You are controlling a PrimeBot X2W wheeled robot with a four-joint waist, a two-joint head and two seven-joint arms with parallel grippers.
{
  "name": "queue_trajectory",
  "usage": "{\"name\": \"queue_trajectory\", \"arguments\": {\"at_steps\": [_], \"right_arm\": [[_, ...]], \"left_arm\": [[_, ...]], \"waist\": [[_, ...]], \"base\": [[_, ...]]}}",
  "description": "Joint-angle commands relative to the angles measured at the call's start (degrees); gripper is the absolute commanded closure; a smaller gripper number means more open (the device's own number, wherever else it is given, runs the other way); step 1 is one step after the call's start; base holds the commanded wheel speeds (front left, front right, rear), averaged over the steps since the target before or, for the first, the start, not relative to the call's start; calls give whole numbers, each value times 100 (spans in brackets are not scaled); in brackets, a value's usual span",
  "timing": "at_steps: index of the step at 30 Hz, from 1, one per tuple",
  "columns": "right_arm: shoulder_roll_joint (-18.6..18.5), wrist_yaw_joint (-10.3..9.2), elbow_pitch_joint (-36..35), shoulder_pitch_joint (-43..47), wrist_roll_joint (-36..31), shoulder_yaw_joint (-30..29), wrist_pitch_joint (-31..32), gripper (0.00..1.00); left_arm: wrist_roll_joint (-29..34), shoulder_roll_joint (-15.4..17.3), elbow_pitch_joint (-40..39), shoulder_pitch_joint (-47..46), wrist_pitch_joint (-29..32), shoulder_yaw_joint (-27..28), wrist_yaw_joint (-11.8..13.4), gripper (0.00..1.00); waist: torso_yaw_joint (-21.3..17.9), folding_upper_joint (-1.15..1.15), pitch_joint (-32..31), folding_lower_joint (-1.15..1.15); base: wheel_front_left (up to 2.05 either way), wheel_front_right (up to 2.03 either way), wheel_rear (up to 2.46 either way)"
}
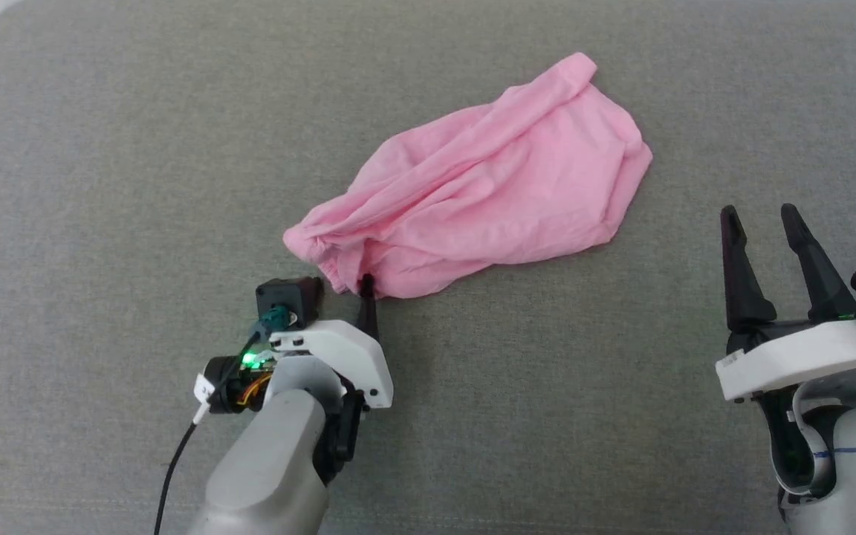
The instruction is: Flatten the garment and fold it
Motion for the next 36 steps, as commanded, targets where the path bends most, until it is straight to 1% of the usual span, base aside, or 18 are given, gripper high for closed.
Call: {"name": "queue_trajectory", "arguments": {"at_steps": [1,4,5,6,7,10,14,18,22,28,32,35,36], "right_arm": [[17,-5,8,-23,23,10,-30,0],[18,-5,70,-85,-8,12,-6,0],[18,-5,106,-120,-37,12,17,0],[18,-5,136,-160,-54,13,41,0],[18,-5,174,-209,-70,14,74,0],[18,-5,343,-432,-189,41,173,0],[19,-5,741,-911,-394,54,281,0],[19,-5,1449,-1550,-570,-73,515,0],[19,-5,2272,-2253,-787,-189,897,0],[16,-5,3441,-3095,-1367,-636,1832,0],[17,-5,3908,-3464,-1821,-830,2492,0],[17,-5,4123,-3601,-2071,-863,3042,0],[17,-5,4160,-3621,-2129,-856,3204,35]], "left_arm": [[-48,-9,90,-72,81,26,52,0],[-180,-36,223,-129,283,17,-28,0],[-208,-45,240,-146,318,-4,-76,7],[-227,-53,237,-166,315,-30,-136,58],[-257,-63,225,-176,307,-54,-205,100],[-340,-93,187,-191,304,-136,-371,100],[-383,-120,133,-232,244,-239,-468,100],[-408,-140,73,-282,182,-352,-513,100],[-437,-154,6,-351,147,-479,-549,100],[-515,-167,-106,-466,87,-655,-574,100],[-570,-170,-156,-525,50,-760,-568,100],[-606,-172,-174,-547,21,-823,-560,100],[-618,-172,-176,-549,12,-839,-558,100]], "waist": [[-52,0,62,0],[-52,0,112,0],[-42,0,127,0],[-26,0,142,0],[-6,0,156,0],[70,0,195,0],[195,0,250,0],[346,0,325,0],[509,0,431,0],[711,0,620,0],[780,0,702,0],[790,0,710,0],[787,0,705,0]], "base": [[0,0,0],[0,0,0],[0,0,0],[0,0,0],[0,0,0],[0,0,0],[0,0,0],[0,0,0],[0,0,0],[0,0,0],[0,0,0],[0,0,0],[0,0,0]]}}
